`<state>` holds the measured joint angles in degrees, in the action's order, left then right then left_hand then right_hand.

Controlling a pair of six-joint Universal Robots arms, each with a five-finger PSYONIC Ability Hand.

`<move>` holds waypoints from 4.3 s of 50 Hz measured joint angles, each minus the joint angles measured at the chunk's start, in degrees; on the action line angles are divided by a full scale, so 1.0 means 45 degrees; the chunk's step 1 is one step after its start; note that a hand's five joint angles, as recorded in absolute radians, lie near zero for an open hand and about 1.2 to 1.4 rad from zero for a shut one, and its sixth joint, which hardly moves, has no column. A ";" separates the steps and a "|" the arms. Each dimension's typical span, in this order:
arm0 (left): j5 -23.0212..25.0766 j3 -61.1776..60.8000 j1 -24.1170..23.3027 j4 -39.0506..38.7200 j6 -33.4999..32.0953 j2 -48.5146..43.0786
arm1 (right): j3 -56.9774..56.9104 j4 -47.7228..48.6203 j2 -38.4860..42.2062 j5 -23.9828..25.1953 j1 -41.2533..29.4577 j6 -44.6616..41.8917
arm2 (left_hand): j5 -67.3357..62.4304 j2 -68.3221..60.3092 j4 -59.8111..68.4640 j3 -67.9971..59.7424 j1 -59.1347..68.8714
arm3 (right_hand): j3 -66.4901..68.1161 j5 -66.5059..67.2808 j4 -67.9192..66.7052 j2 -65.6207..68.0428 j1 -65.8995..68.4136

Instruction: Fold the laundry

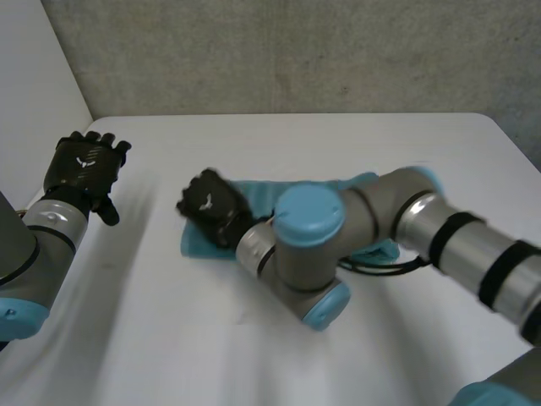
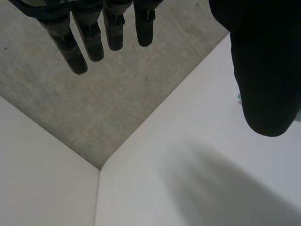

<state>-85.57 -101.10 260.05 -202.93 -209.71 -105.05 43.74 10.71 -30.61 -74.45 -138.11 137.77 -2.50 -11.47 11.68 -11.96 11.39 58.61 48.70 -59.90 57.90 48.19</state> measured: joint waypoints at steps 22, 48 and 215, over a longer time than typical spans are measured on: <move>0.0040 0.1579 -0.2576 -0.0244 0.0056 -0.1103 | 0.4667 -0.1263 -0.5045 -0.1482 0.3710 0.5425 | 0.0000 0.0000 0.0000 0.0000 0.0000 | -1.0392 -1.0087 1.0427 -1.0135 -0.8195; 0.0014 0.4572 -0.4111 0.1127 0.3567 -0.3960 | 0.9263 -0.0076 -0.4816 0.0433 0.8029 0.6656 | 0.0000 0.0000 0.0000 0.0000 0.0000 | 0.1840 0.1237 -0.1613 0.1495 0.0583; -0.1323 0.3476 -0.2320 0.3118 0.5525 0.2773 | 0.7385 -0.2271 -1.1170 -0.3798 0.6542 0.7168 | 0.0000 0.0000 0.0000 0.0000 0.0000 | -1.0394 -1.0162 1.0425 -1.0126 -0.8196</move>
<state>-91.53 -85.46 249.61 -188.90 -184.85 -92.58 76.97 0.49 -80.87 -91.54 -108.67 170.02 -2.50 -11.47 11.68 -11.96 11.39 11.84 2.97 -12.99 12.33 11.31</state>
